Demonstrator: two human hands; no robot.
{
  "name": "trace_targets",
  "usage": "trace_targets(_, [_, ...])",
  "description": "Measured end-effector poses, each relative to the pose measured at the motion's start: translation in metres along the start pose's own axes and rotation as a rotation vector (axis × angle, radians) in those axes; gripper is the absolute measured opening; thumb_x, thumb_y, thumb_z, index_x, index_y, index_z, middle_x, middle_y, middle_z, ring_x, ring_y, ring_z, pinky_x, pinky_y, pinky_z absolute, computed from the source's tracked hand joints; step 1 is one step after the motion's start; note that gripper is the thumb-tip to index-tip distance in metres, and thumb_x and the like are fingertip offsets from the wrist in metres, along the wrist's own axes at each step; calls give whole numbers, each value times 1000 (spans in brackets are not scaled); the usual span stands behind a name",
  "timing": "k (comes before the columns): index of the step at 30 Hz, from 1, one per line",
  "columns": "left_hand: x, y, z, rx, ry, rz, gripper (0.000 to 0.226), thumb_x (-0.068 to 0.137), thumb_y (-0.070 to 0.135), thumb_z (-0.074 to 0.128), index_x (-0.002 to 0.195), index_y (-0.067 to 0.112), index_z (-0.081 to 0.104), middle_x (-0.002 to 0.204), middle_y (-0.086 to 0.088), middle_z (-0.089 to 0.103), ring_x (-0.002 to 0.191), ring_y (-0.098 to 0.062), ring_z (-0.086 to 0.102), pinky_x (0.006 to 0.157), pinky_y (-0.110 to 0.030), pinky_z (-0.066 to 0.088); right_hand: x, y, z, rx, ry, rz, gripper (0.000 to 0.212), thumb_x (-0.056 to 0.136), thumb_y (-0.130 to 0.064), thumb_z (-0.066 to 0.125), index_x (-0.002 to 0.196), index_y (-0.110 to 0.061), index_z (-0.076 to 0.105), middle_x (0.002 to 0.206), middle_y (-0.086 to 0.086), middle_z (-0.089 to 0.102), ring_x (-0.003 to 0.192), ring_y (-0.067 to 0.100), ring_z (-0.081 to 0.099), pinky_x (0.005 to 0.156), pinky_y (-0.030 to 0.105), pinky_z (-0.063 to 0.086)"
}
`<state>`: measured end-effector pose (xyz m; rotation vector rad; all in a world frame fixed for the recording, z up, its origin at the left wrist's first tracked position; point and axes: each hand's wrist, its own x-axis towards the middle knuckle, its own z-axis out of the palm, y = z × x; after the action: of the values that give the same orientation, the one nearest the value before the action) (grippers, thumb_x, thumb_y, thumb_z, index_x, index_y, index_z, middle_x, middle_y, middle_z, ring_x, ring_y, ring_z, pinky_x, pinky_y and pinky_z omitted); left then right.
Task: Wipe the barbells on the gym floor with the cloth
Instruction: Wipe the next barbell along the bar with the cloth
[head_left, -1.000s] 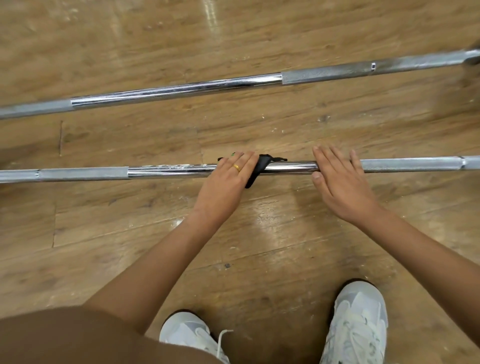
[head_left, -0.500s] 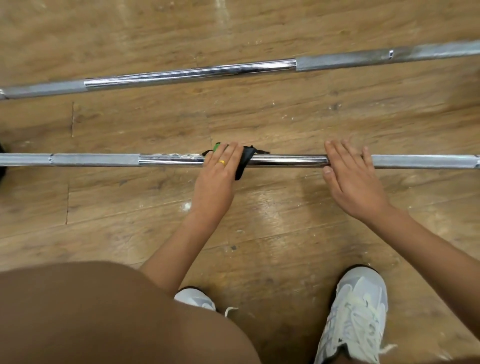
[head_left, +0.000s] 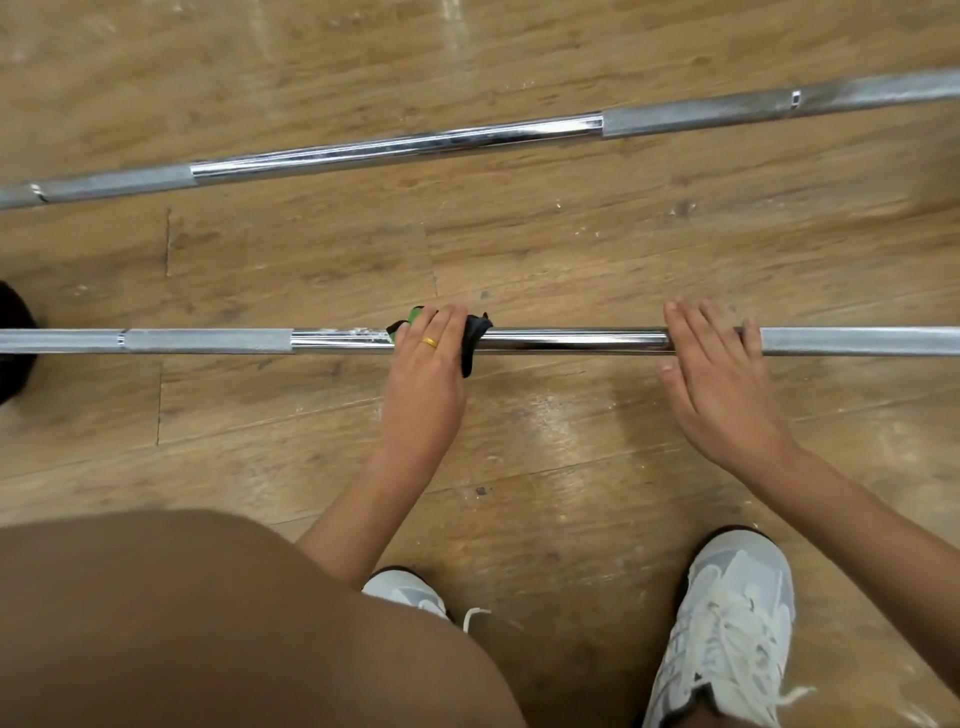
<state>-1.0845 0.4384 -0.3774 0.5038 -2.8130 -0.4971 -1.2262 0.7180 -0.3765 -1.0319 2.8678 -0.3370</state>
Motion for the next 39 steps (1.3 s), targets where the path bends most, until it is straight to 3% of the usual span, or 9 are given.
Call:
trace_targets(6, [-17,7,8,9,-20,57,66,88,-12,56,150,6,43,149,-10,49,144,-30,37,121,-49,25,-10,-17,-2,-38,-3,44,61,104,-37,22,158,-8,24,166,9,21,155,26,7,123,48,-4])
trace_targets(10, [-25,8,7,4,-5,57,64,88,-13,56,148,5,45,148,-11,50,143,-31,38,120,-51,28,1,-30,-1,-19,-55,-29,66,103,-43,12,158,-10,26,167,6,19,155,21,2,122,42,-11])
trace_targets(20, [-31,11,-1,-18,-70,32,54,93,-9,51,145,2,46,145,-14,53,140,-33,42,114,-54,34,-18,-38,10,1,43,-36,58,105,-35,22,151,-6,40,161,8,33,154,23,14,125,46,5])
trace_targets(27, [-58,16,1,1,-49,93,71,83,-19,56,149,2,43,151,-15,47,146,-34,35,121,-51,26,-33,-45,13,8,70,-29,55,105,-33,27,151,-5,40,162,9,32,154,26,17,124,50,7])
trace_targets(36, [-79,1,-8,3,7,28,61,92,-13,53,150,3,43,156,-12,43,149,-31,29,121,-52,26,-51,-47,16,-9,81,-41,55,105,-31,28,153,-5,35,163,10,28,154,26,13,124,53,8])
trace_targets(39, [-79,5,-11,23,-38,98,51,100,7,59,148,3,45,153,-13,45,148,-33,32,119,-52,26,-57,-51,17,5,81,-14,55,105,-31,29,153,-5,35,164,10,27,155,25,12,124,53,8])
